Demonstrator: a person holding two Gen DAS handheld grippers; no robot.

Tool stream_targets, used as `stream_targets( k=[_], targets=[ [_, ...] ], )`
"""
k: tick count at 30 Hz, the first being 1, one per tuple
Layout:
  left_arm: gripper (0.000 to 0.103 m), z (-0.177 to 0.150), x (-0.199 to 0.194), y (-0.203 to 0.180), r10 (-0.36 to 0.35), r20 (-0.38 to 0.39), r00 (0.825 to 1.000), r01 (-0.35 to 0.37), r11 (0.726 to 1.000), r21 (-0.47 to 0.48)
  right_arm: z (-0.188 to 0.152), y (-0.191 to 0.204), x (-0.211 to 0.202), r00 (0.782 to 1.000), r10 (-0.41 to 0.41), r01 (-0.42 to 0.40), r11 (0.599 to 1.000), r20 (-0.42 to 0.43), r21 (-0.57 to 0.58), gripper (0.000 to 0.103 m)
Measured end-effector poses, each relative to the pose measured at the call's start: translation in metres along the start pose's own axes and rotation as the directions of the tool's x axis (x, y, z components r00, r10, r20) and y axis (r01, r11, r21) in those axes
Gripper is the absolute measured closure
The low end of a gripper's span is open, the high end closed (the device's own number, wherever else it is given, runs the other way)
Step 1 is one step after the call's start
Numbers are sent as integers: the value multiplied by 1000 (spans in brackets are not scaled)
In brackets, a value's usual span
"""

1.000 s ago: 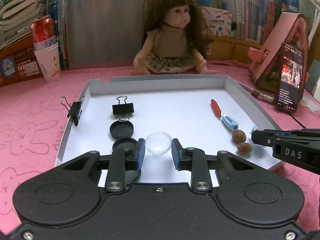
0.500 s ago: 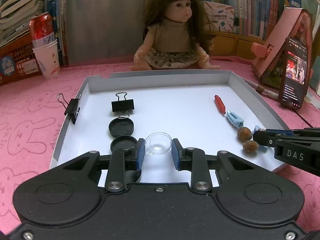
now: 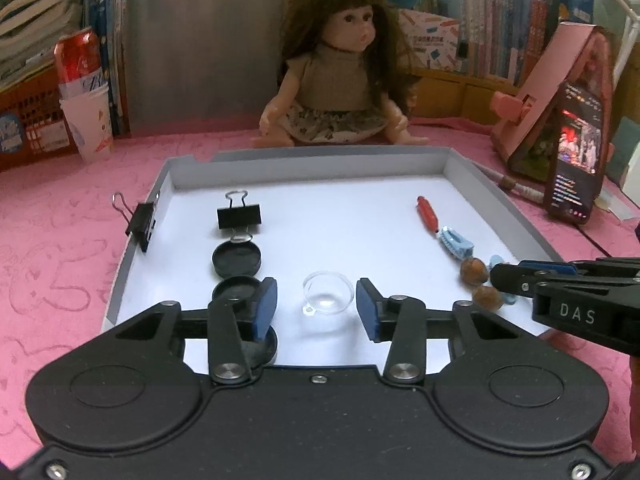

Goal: Organize rigid objects
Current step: 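Lift both grippers from the tray toward the black lid and red marker on the mat, then grasp the red marker on the mat with the left gripper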

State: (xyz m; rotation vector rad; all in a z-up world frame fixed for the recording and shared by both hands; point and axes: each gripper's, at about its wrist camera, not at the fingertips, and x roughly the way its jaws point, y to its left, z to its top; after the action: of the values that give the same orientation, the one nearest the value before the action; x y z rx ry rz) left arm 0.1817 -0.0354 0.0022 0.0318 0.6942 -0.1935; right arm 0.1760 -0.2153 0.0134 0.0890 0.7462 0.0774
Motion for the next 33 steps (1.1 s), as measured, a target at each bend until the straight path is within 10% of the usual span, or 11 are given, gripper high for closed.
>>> stream_targets(
  k=[15,33],
  targets=[
    [38,-22,-75,-10,-103,86,991,92,989,120,-10,3,-52,990,89,-80,994,108,-79,39],
    [31,-94,-125,-23,-220,-8,975,219,965,141,-60,6,-89,967,220,-191,961,129,-200,28]
  ],
)
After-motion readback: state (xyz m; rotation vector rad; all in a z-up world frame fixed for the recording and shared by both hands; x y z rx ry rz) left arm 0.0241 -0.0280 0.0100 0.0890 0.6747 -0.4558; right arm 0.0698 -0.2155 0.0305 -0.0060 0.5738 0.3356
